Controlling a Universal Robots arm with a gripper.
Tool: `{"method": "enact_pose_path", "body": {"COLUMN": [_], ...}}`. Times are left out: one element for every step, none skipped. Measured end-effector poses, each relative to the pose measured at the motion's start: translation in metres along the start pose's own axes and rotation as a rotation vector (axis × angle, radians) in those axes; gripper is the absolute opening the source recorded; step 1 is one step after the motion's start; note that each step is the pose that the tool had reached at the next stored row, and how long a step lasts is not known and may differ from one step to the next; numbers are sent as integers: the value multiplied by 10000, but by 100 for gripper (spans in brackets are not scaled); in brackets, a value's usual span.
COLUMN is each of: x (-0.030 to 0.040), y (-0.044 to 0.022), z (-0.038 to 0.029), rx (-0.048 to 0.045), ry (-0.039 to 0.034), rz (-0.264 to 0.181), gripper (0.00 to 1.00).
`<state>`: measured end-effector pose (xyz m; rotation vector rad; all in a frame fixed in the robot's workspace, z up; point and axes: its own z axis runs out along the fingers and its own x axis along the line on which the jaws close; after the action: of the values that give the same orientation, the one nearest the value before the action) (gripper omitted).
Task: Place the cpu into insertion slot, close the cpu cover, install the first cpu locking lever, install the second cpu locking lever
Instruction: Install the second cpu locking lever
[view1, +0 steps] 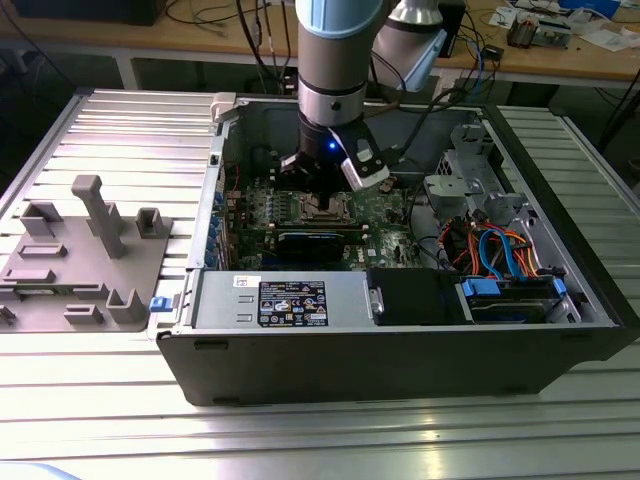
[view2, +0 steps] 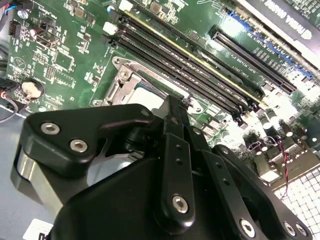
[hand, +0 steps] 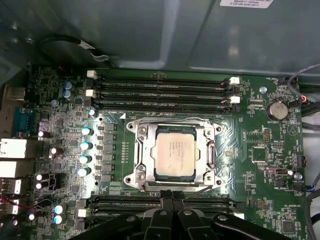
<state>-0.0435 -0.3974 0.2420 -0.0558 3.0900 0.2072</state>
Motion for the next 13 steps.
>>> {"method": "enact_pose_path", "body": {"x": [22,62,94,105,107,107,108,108,109,109,109,113,117], "y": [-17,-34,-56,-75,-87,-103,-128,-136,-142,-151,-159,-169,-176], "z": [-1,0,4,4,3,2,1,1,1,1,3,7,10], "rx": [-17,-21,-32,-75,-91,-113,-145,-171,-201,-237,-268,-333,-370], "ry": [-2,-2,-3,-5,-5,-3,2,2,1,3,2,1,0], "rz": [7,12,15,26,34,46,70,90,107,130,146,169,177], "gripper": [11,11,11,11,11,11,11,11,11,11,11,11,11]}}
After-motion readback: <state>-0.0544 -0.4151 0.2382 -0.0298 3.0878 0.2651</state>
